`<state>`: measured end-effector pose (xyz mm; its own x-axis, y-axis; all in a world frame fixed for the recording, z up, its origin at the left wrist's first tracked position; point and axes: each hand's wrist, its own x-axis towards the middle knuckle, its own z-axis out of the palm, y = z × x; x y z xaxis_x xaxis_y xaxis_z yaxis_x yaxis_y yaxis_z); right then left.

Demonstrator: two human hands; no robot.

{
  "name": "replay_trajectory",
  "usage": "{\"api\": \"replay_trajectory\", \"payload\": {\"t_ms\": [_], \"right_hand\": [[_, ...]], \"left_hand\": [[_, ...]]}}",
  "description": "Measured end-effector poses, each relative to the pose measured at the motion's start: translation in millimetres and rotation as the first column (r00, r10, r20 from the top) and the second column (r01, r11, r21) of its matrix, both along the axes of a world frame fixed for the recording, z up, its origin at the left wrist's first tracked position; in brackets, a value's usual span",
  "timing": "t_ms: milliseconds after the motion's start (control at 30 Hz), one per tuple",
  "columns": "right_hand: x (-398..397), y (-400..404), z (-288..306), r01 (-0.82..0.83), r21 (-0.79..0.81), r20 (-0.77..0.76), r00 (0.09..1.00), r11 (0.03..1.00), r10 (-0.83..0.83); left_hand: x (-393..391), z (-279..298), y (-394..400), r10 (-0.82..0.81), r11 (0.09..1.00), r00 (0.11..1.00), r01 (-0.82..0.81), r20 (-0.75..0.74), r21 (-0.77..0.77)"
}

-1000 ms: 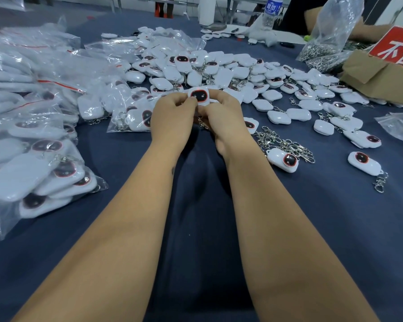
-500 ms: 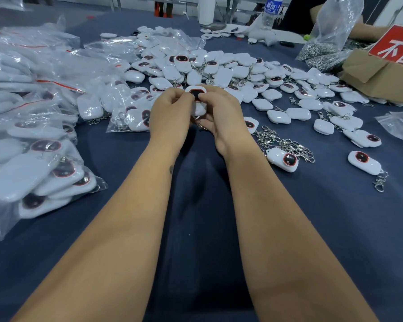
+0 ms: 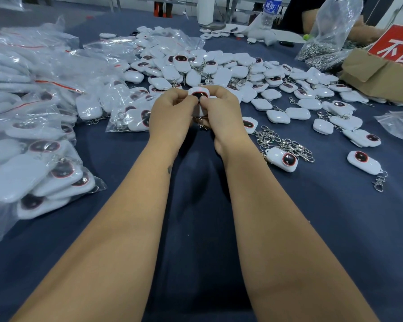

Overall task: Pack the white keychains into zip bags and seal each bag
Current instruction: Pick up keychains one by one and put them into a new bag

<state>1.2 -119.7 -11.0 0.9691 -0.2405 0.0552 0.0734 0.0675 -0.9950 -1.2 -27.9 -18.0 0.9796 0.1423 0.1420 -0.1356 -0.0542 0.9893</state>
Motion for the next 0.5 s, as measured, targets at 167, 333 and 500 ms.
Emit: {"api": "replay_trajectory", "payload": {"t_ms": [167, 333, 500], "right_hand": [[-0.9, -1.6, 1.0, -0.025, 0.035, -0.009, 1.0, 0.999, 0.025], [-0.9, -2.3, -0.1, -0.057, 0.042, 0.01, 0.998, 0.997, 0.057], [-1.0, -2.7, -0.3, -0.068, 0.038, 0.013, 0.998, 0.997, 0.068]], "left_hand": [[-0.4, 1.1, 0.3, -0.004, 1.0, 1.0, 0.004, 0.012, -0.007], [0.4, 0.1, -0.2, 0.003, 1.0, 1.0, -0.003, 0.009, -0.024], [0.6, 0.2, 0.2, 0.008, 0.999, 1.0, -0.007, 0.015, -0.042]]}}
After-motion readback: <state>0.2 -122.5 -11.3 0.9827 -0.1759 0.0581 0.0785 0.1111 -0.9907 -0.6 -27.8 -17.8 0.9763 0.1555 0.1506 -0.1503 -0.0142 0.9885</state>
